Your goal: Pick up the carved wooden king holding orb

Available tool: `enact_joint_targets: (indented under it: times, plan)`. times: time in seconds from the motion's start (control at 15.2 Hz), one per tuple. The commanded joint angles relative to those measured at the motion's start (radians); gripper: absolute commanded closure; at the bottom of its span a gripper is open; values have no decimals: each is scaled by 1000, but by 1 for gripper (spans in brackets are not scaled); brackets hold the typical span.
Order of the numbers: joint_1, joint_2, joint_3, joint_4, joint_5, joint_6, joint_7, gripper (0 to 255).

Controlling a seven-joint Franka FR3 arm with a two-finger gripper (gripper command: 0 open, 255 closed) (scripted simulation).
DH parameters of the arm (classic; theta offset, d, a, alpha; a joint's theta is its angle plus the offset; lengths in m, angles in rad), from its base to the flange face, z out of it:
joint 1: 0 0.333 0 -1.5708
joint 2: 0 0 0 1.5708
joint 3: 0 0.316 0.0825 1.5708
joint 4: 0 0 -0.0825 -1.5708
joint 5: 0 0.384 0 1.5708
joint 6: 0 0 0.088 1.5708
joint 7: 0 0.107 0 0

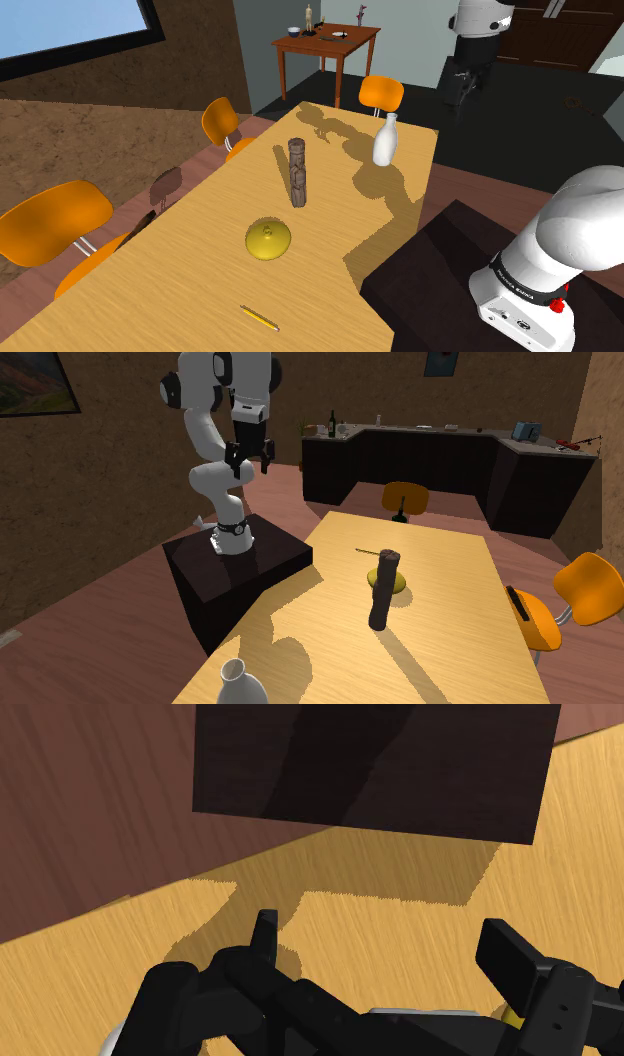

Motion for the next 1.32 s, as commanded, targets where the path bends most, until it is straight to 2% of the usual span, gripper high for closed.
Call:
enact_joint_targets:
  times: [0.0, 0.59, 1.25]
  plan:
    - [0, 0, 0, 0, 0, 0, 0, 0]
    - [38, 259, 67, 44, 69, 254, 97, 0]
    - [69, 593, 131, 215, 93, 465, 191, 0]
